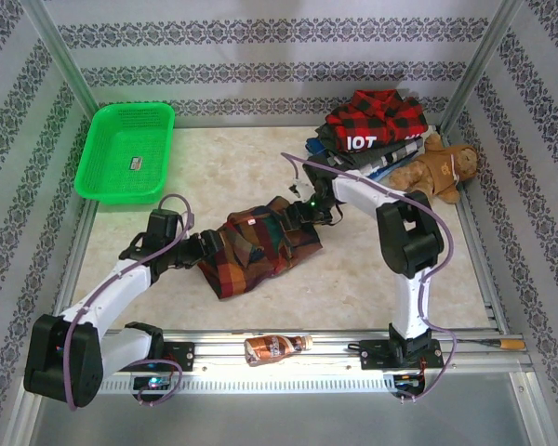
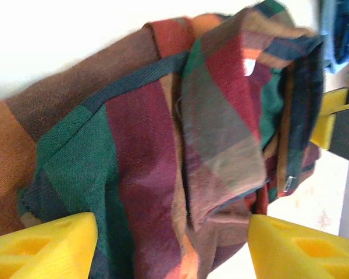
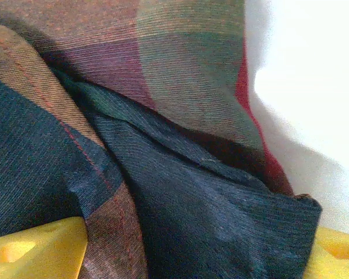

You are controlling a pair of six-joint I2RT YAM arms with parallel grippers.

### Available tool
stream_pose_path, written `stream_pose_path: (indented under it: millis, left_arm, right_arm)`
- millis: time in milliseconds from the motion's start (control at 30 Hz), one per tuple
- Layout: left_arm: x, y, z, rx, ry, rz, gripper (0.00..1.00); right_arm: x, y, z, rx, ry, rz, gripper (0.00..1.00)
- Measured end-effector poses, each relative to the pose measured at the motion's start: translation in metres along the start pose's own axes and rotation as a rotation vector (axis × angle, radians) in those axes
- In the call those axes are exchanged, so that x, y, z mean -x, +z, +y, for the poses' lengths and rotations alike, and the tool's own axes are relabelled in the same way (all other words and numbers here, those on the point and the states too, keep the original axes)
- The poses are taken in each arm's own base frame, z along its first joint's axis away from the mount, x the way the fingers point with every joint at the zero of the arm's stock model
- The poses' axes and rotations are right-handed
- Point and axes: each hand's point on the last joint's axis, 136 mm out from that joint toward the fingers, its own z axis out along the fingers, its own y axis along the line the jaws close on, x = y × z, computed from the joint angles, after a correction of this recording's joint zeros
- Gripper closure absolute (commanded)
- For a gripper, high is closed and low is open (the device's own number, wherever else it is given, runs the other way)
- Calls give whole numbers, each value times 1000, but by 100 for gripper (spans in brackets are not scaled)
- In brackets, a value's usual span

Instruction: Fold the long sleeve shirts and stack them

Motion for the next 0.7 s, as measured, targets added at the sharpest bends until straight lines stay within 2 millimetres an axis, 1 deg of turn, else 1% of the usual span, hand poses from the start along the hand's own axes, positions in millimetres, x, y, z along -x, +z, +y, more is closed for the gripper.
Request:
stream_pose_path:
  millis: [133, 233, 300, 333, 433, 500, 567, 600, 667, 700]
  left_arm:
    - [-7, 11, 19, 60, -29, 31, 36]
    - [-15, 24, 36, 108, -54, 71, 39]
    - [-17, 33, 43, 126, -63, 94, 39]
    - [-15, 34, 41, 115, -57, 89, 40]
    - [-9, 39, 38, 93, -40, 73, 43]
    - [-7, 41, 36, 82, -27, 65, 43]
    - [-6, 41, 36, 74, -17, 57, 42]
    - [-6, 41, 35, 69, -13, 56, 41]
    - [-6, 39, 33, 60, -2, 47, 37]
    - [-5, 37, 31, 55, 5, 40, 33]
  right_arm:
    - [8, 18, 12, 11, -44, 21, 22]
    - [9, 29, 19, 10, -65, 41, 28]
    - [8, 33, 26, 6, -83, 52, 35]
    - [8, 35, 29, 3, -94, 56, 40]
    - [6, 44, 40, -13, -132, 75, 64]
    - [5, 51, 45, -27, -145, 88, 82]
    - [5, 55, 47, -44, -147, 93, 94]
    - [7, 54, 46, -61, -146, 88, 100]
    - [13, 50, 41, -116, -141, 69, 100]
    - [17, 47, 36, -161, -138, 53, 100]
